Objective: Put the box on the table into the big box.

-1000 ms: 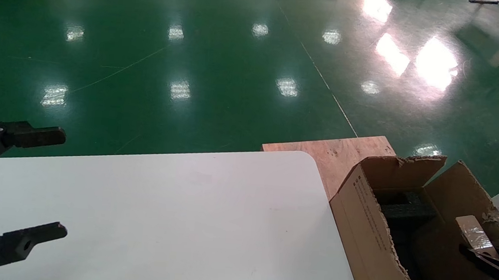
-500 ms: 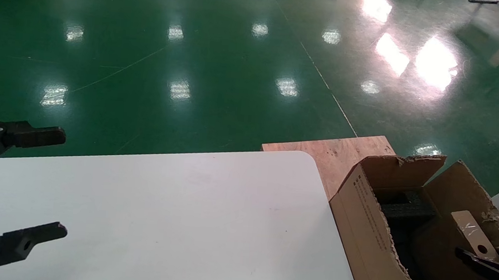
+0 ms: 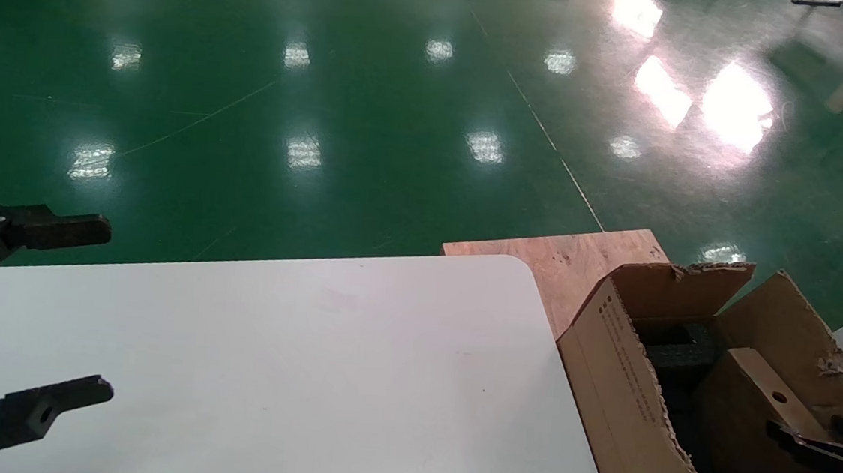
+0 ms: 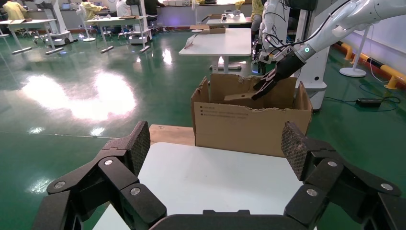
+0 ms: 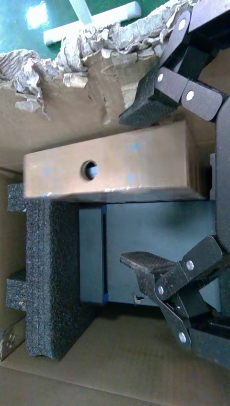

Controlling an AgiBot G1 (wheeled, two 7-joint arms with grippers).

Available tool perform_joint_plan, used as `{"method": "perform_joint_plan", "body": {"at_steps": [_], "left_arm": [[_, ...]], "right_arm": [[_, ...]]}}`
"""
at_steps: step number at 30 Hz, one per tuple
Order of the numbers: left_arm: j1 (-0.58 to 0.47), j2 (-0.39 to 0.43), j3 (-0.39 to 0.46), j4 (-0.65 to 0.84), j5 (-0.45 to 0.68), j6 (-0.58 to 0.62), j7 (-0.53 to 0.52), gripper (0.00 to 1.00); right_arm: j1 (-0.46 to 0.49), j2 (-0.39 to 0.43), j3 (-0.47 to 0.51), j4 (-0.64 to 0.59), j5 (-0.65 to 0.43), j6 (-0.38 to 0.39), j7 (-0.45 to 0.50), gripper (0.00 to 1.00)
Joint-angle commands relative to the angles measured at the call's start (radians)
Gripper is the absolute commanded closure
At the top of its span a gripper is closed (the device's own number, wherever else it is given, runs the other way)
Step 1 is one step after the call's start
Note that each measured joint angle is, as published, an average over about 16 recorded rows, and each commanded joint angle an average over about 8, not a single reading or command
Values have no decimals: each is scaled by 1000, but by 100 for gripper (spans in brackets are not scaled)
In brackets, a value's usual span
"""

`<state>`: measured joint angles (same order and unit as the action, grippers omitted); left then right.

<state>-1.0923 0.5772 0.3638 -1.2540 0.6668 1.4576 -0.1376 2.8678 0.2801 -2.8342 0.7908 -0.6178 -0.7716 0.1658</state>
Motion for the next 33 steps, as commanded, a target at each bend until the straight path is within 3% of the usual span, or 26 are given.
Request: {"method": "perform_joint_plan", "body": {"at_steps": [1, 10, 23, 33], "left_arm": [[0, 0, 0, 0, 0, 0, 0, 0], [0, 0, 0, 0, 0, 0, 0, 0], [0, 0, 0, 0, 0, 0, 0, 0], [0, 0, 0, 0, 0, 0, 0, 0]], "right_arm": [[1, 0, -1, -1, 0, 0, 0, 0], [-36, -14, 46, 61, 5, -6, -23, 0], [-94, -31, 176, 278, 4, -20, -91, 0], [-128, -37, 311, 467, -44, 33, -96, 0]]}}
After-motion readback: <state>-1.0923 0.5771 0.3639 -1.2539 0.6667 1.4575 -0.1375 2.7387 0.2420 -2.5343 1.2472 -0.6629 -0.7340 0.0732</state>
